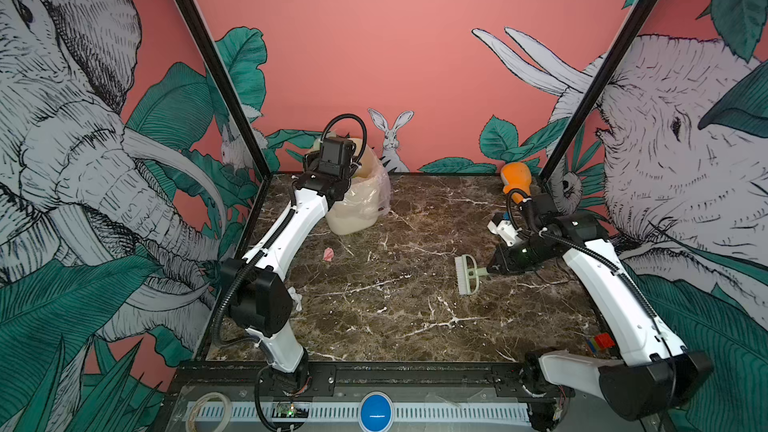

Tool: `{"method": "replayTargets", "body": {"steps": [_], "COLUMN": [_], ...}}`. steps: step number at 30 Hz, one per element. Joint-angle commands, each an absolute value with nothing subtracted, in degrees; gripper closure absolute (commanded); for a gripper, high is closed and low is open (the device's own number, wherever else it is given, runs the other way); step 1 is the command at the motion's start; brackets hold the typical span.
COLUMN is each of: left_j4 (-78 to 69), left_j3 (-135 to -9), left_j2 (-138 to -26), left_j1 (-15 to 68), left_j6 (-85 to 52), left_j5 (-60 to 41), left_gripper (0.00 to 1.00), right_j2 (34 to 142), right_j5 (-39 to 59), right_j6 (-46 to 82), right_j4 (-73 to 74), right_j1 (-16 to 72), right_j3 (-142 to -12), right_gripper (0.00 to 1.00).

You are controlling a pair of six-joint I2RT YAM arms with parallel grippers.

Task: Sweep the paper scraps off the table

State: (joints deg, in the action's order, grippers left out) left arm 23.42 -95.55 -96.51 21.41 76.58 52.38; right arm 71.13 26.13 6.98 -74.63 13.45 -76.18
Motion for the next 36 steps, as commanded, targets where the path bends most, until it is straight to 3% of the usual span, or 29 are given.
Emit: {"method": "replayTargets", "body": {"steps": [1,7,17,26,36], "left_j4": [14.3,6.7,9.8,31.3,47.6], "left_j3": [-93.6,-87.5,-90.5,-95.8,-88.8], "left_j2": [-93.4,-90.9,-90.8,-87.0,-76.2], "left_j1": [21.8,22.0,22.0,25.0,28.0], "left_j6": [85.4,92.8,88.7,57.2,27.1], "left_j5": [53.6,50.9,51.3,47.1,32.3], "left_gripper": [0.99,1.00,1.00,0.99,0.98], "right_j2": [71.7,72.1,72.2,71.0,75.1], "right_j5": [27.2,27.2,28.8,34.3,35.1], "right_j6": [5.4,4.9,5.4,11.6,26.1], "right_j4": [-75.4,-75.3,-73.9,-65.9,-43.2], "right_j1": [13.2,13.2,13.2,15.9,33.0], "right_j3": [-77.1,-77.2,-76.1,-70.6,-66.7], "right_gripper": [1.00,1.00,1.00,1.00,1.00]}}
